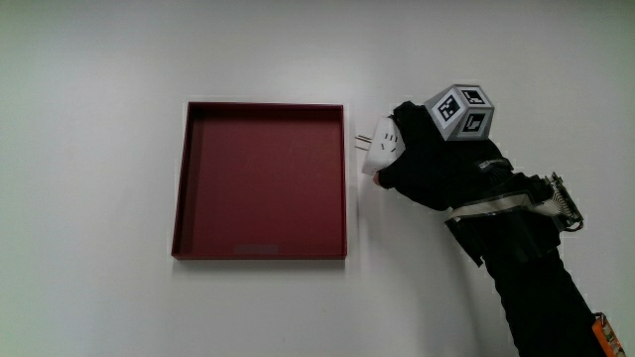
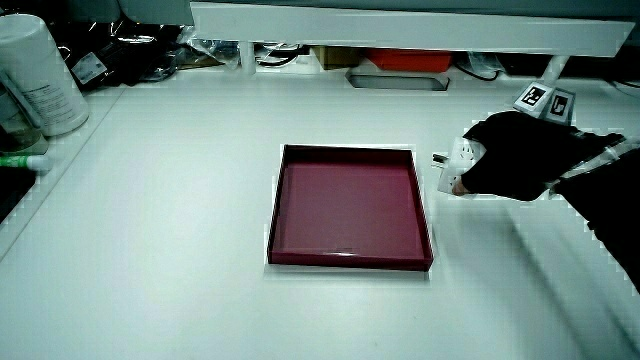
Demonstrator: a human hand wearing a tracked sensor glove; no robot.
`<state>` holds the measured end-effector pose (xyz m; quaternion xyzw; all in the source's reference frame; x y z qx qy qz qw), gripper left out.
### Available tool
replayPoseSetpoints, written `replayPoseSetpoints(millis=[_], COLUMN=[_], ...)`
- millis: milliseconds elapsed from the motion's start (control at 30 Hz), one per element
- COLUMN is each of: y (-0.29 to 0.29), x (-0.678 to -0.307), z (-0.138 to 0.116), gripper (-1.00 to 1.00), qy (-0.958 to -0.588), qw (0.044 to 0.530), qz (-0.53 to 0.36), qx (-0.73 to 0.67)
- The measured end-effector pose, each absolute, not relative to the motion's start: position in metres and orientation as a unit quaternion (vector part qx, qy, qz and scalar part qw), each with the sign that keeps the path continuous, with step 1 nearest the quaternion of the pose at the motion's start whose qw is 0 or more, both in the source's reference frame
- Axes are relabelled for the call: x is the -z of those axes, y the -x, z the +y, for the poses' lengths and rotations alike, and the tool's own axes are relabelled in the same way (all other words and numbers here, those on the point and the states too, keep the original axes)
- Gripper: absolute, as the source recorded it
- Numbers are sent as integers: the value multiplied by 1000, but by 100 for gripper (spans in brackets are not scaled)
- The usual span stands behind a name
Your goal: Pick socket
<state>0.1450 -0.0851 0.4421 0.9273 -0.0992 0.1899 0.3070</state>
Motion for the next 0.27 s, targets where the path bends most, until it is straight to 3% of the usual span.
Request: replayPoseSetpoints(millis=[267], y=[-104], x=[-412], z=[-71], gripper=[100], qy=[-921], qw=[277], qz=[-172], qx=[-214])
